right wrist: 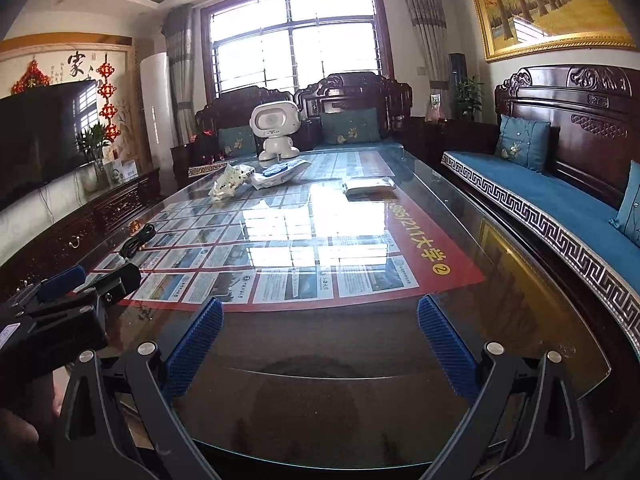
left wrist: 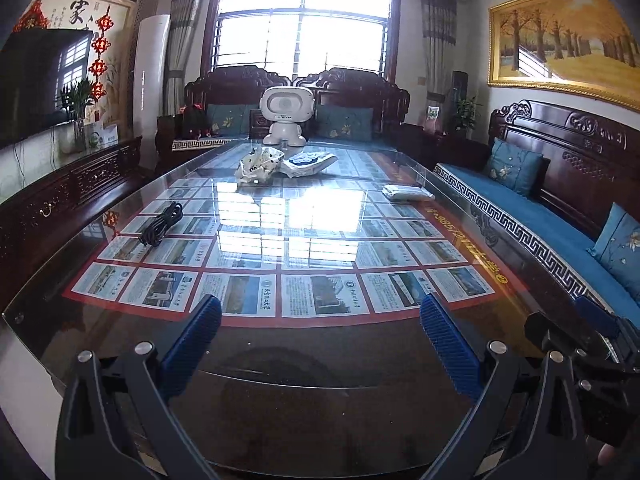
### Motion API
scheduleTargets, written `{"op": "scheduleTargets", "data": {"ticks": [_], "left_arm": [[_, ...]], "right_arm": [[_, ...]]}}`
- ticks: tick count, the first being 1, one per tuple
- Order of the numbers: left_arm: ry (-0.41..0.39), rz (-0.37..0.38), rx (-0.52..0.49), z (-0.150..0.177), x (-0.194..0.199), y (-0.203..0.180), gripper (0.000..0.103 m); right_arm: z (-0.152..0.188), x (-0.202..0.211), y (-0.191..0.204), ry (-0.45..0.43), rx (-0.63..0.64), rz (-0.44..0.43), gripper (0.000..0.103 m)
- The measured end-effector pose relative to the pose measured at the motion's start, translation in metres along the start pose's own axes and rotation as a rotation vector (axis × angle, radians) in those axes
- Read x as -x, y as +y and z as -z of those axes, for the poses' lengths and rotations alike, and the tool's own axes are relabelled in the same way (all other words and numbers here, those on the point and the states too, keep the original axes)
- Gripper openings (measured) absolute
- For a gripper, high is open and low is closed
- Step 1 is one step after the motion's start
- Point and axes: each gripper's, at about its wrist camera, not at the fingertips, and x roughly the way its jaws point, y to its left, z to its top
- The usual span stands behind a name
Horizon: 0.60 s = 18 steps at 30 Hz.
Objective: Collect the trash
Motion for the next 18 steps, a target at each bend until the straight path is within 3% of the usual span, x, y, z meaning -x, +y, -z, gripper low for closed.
{"op": "scheduleTargets", "data": {"ticks": [6, 18], "left_arm": [[0.028, -0.058, -0.018, -0.005, -0.011, 0.001, 0.099], [0.030, -0.048, -0.043, -0.016, -0.009, -0.013, 0.099]], "right_arm": [[-0.002, 0.003, -0.012, 0.009, 0.005, 0.028, 0.095], [-0.010, 0.009, -0.023, -0.018, -0.019, 0.057, 0.095]]}}
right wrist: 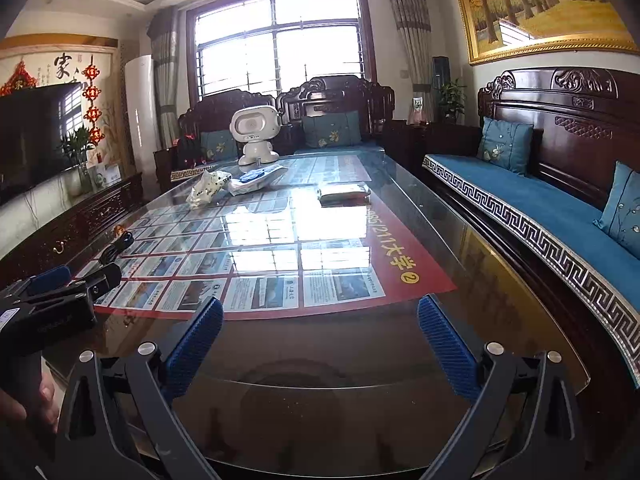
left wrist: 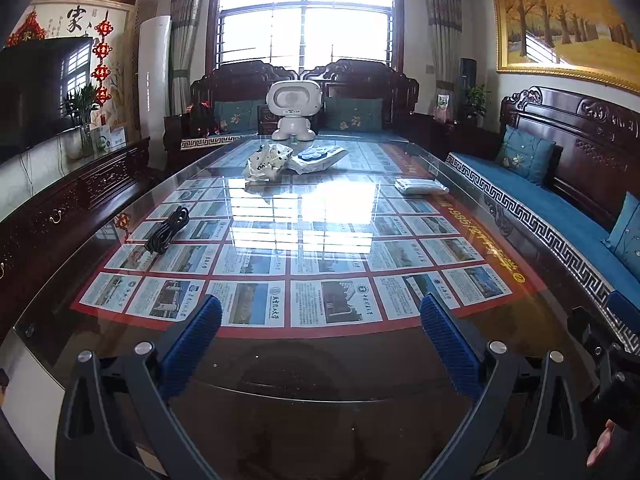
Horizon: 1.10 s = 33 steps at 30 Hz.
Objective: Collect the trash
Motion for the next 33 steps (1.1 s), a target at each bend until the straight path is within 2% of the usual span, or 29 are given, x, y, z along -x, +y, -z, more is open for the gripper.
{"op": "scheduleTargets", "data": {"ticks": [6, 22, 29, 33], "left_arm": [[0.006, 0.065, 0.011, -0.005, 0.004, -0.004, 0.099], [-0.014, 0.039, -0.017, -0.012, 0.011, -0.006, 0.099], [-0.003, 0.035, 0.027, -0.012, 0.010, -0.001, 0.099], [-0.020, 0.034, 0.004, -0.012, 0.012, -0.002, 0.099]], "right_arm": [[0.003, 0.001, 0.004, 0.003, 0.008, 0.005, 0.095], [-0.001, 0.003, 0.003, 0.003, 0.009, 0.003, 0.095], [0.000, 0.004, 0.000, 0.014, 0.004, -0.014, 0.095], [0.002, 0.004, 0.000, 0.019, 0.007, -0.012, 0.095]]}}
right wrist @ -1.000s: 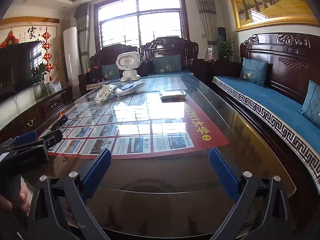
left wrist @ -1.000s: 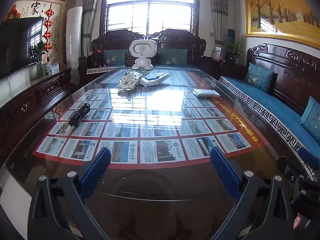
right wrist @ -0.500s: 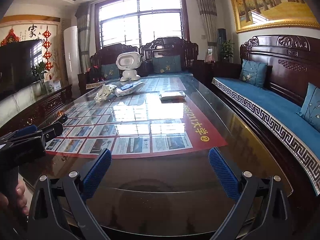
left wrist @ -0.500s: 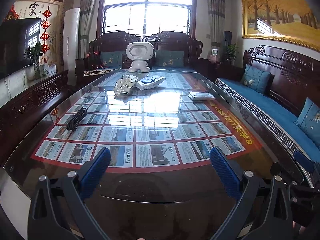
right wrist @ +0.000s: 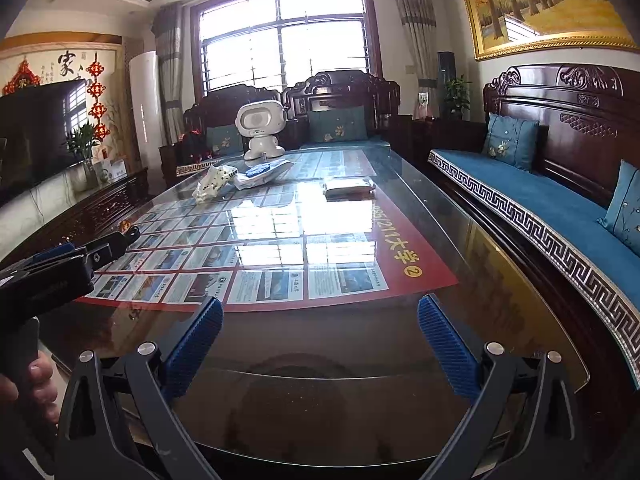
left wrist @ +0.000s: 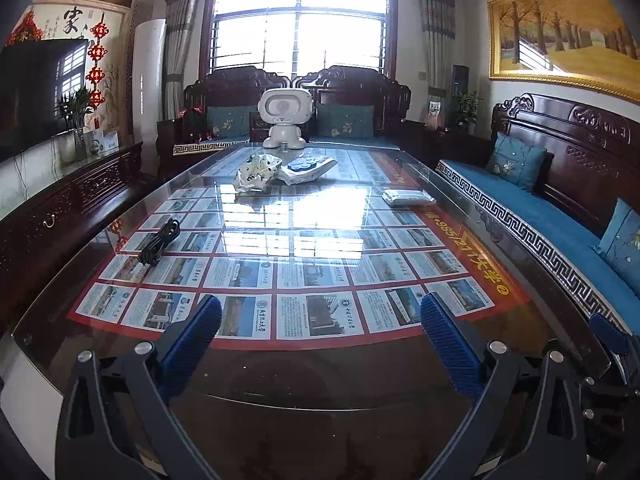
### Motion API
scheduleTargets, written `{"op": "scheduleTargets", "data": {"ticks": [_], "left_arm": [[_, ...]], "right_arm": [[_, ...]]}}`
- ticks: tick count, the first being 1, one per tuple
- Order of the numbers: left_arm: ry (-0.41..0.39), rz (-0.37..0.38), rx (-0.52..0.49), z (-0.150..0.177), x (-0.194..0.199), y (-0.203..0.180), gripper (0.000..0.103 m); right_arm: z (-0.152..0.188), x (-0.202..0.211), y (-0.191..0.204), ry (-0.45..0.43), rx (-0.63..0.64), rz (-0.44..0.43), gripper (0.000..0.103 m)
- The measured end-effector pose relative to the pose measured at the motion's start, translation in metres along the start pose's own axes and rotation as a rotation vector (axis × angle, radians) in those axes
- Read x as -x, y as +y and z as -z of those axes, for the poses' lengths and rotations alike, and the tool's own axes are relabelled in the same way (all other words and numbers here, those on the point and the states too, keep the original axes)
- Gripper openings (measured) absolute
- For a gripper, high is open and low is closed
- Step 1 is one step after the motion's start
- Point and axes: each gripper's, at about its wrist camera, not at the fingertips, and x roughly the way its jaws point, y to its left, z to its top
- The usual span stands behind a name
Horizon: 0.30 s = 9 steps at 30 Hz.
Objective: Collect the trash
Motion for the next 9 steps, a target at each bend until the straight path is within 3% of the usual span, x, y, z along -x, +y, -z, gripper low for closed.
{"op": "scheduleTargets", "data": {"ticks": [4, 9], "left_arm": [[0.010, 0.024, 0.002, -0.0018, 0.0001, -0.0026, 0.099], [-0.001, -0.004, -0.031, -0.0025, 0.0023, -0.0049, 0.099]], "right_arm": [[0.0005, -0.0008, -0.0015, 0.006, -0.008, -0.006, 0.095], [-0.0009, -0.0009, 0.0005, 0.007, 0.002, -0.009, 0.095]]}}
